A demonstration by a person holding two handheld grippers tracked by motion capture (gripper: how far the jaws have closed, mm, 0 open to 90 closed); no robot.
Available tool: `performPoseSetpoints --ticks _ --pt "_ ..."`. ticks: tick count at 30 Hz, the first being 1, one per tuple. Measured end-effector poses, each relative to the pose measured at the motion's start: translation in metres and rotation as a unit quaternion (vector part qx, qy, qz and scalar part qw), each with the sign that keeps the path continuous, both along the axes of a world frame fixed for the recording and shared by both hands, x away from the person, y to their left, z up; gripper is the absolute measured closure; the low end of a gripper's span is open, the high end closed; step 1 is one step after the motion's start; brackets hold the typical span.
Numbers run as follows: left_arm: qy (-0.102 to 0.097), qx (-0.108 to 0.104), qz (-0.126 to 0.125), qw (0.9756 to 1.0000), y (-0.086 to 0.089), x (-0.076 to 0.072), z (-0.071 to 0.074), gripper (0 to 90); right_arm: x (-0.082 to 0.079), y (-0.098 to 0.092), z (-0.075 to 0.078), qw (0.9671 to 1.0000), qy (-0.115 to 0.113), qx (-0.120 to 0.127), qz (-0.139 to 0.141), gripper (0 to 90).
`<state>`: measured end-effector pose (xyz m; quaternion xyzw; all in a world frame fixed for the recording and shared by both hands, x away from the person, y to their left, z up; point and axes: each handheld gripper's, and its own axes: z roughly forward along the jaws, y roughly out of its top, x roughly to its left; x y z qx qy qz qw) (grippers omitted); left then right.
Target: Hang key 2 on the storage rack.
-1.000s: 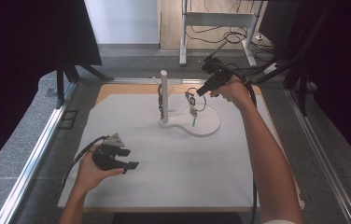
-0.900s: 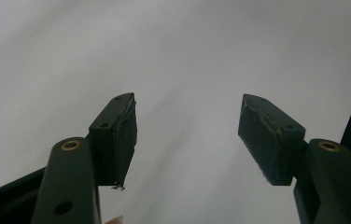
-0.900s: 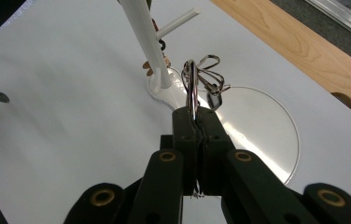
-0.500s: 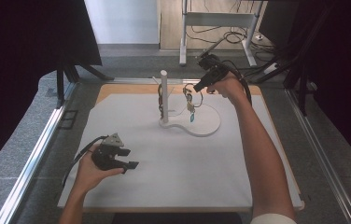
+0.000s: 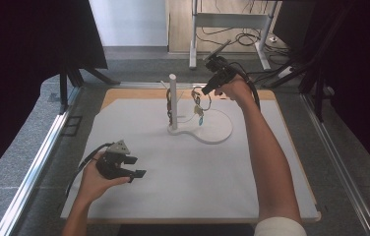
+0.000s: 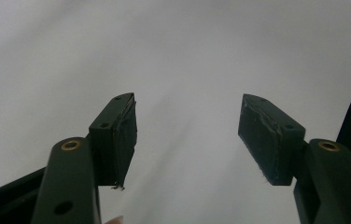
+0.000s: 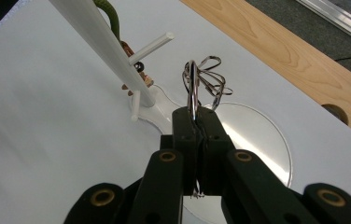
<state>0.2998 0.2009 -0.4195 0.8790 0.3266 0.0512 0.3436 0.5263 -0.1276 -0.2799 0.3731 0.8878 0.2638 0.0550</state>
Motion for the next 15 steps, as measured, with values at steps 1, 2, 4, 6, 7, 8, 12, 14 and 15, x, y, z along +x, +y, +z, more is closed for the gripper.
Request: performPoseSetpoints --ticks 1,2,4,6,7,8,12,14,15 --pt "0.0 0.0 0.0 1.0 0.0 0.0 0.0 37.9 0.001 0.0 0.0 1.0 -0.001 0.0 0.0 87.6" --pt "0.0 0.0 -0.001 1.0 0.0 0.0 0.0 37.9 0.001 0.001 -0.001 1.0 -0.001 0.001 -0.001 87.6" --pt "0.001 -0.001 -0.001 1.0 -0.001 0.0 0.0 37.9 0.003 0.002 -0.001 1.0 -0.002 0.0 -0.002 87.5" --pt "0.001 0.0 -0.002 1.0 -0.001 0.0 0.0 37.8 0.005 0.003 -0.003 1.0 -0.002 0.0 -0.003 87.6" --pt "0.001 0.0 -0.002 1.0 -0.001 0.0 0.0 37.9 0.005 0.004 -0.004 1.0 -0.002 0.0 -0.004 87.6" --pt "0.001 -0.001 -0.001 1.0 -0.001 0.0 0.0 37.8 0.006 0.005 -0.005 1.0 -0.002 -0.001 -0.002 87.6" --pt "0.001 -0.001 -0.002 1.0 -0.001 0.0 0.0 37.8 0.011 0.009 -0.009 1.0 -0.003 0.0 -0.005 87.6" --pt "0.002 -0.001 -0.002 1.0 -0.001 0.0 -0.001 37.8 0.013 0.011 -0.01 1.0 0.0 0.001 -0.006 87.5" --pt "0.002 -0.001 -0.003 1.0 -0.001 0.0 -0.001 37.8 0.014 0.012 -0.011 1.0 0.001 0.001 -0.007 87.5"
